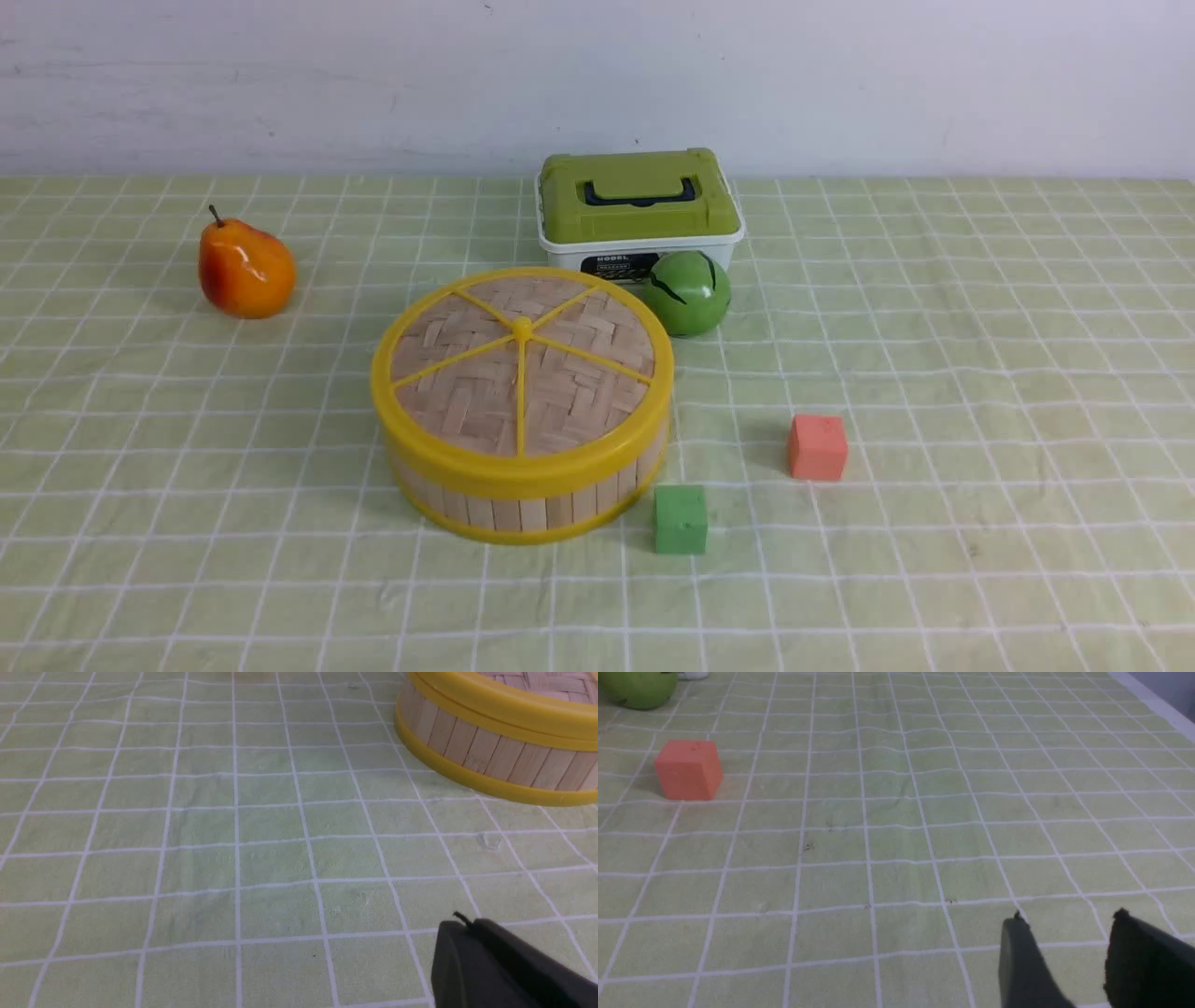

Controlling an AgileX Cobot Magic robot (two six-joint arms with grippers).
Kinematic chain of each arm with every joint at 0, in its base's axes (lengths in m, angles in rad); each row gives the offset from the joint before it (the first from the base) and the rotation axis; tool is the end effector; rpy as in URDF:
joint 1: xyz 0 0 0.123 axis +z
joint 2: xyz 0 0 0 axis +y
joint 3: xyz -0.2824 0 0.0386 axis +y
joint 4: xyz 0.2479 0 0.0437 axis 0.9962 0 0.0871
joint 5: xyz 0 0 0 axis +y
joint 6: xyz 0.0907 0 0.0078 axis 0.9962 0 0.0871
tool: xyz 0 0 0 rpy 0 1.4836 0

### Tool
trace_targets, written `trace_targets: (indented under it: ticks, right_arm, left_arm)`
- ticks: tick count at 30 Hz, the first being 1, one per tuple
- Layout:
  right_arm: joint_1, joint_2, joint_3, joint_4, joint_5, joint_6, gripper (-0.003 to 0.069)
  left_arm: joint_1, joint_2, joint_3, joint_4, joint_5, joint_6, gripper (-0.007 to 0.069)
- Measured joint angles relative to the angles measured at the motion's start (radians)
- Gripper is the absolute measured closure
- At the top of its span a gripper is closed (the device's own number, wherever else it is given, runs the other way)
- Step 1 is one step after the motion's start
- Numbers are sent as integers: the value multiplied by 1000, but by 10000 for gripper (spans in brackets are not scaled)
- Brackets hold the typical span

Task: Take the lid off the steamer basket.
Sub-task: Use the left arm to lift the lid of the steamer

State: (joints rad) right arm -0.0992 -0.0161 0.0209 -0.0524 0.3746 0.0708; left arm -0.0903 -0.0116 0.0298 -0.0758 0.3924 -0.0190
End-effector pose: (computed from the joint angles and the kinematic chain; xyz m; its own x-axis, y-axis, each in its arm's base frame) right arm 0.0518 -0.0069 0.1733 -0.2835 0.0504 -0.9576 0.1236 0.9922 0.0156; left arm 0.0516 -0.0073 0.1686 -0.3247 -0.0599 -0.9439 0.0890 0.9916 -0.0935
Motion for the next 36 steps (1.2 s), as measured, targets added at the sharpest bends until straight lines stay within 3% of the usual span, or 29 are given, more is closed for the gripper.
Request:
trace_targets:
  ticks: [36]
  right_arm:
    - [0, 0, 0, 0, 0, 0, 417]
  left_arm:
    - [0, 0, 0, 0, 0, 0, 606]
